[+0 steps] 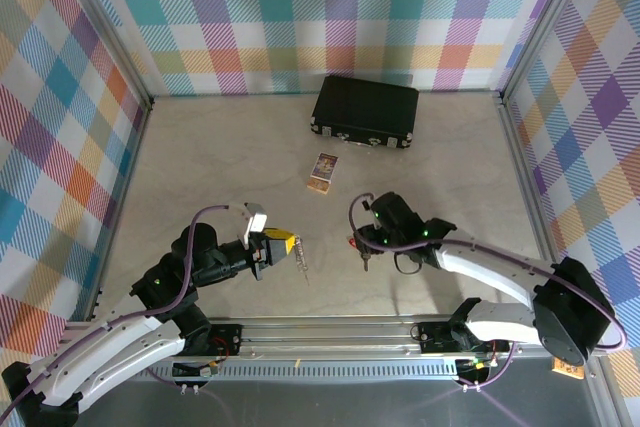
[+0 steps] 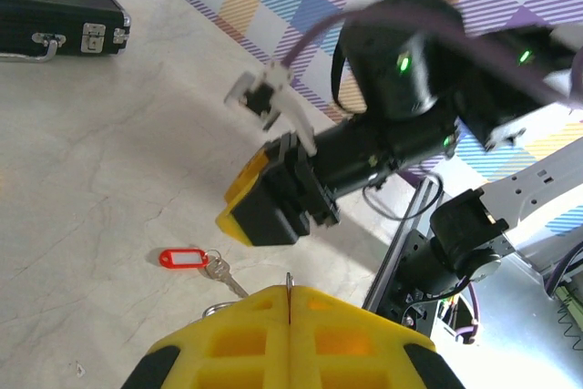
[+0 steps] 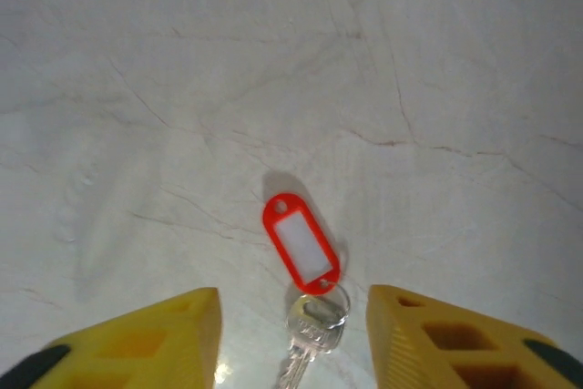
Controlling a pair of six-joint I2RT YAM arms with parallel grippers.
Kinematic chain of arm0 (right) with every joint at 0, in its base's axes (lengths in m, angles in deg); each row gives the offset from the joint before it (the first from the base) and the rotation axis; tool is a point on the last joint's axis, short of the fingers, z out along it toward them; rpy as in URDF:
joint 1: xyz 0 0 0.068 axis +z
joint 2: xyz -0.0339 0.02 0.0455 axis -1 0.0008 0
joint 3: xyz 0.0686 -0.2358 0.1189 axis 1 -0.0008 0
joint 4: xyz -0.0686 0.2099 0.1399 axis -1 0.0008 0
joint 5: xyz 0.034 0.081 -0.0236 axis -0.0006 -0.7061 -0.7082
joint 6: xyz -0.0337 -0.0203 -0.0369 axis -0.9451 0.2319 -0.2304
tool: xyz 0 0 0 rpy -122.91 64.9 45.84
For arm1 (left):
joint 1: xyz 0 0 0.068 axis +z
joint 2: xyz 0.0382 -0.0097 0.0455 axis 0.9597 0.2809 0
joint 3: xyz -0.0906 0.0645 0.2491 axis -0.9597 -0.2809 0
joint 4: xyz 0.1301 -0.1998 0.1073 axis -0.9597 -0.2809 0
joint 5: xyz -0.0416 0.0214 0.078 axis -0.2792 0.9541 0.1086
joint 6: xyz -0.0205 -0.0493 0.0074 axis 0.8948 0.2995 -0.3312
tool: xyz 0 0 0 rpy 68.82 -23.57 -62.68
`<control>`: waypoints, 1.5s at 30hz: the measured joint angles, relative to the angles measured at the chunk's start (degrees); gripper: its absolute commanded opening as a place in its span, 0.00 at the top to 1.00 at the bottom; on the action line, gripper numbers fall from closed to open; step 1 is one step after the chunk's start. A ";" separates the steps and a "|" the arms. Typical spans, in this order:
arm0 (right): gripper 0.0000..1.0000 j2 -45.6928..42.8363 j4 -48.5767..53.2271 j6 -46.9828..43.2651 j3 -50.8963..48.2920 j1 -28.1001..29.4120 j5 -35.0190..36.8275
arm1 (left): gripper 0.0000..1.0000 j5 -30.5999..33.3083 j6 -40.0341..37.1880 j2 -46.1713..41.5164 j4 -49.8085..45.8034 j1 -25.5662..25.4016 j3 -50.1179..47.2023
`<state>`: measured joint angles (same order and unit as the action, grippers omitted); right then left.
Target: Put the keys on the keyring
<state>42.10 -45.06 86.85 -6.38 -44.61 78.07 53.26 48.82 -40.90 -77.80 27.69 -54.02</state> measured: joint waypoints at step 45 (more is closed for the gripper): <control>0.67 31.32 21.59 -8.04 16.98 -16.20 -25.40 | 1.00 -0.66 0.00 0.07 1.57 0.00 -1.38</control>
<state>73.42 -23.47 78.81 10.60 -60.81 52.67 52.61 48.82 -40.83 -76.23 27.69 -55.39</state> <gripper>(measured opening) 0.344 0.063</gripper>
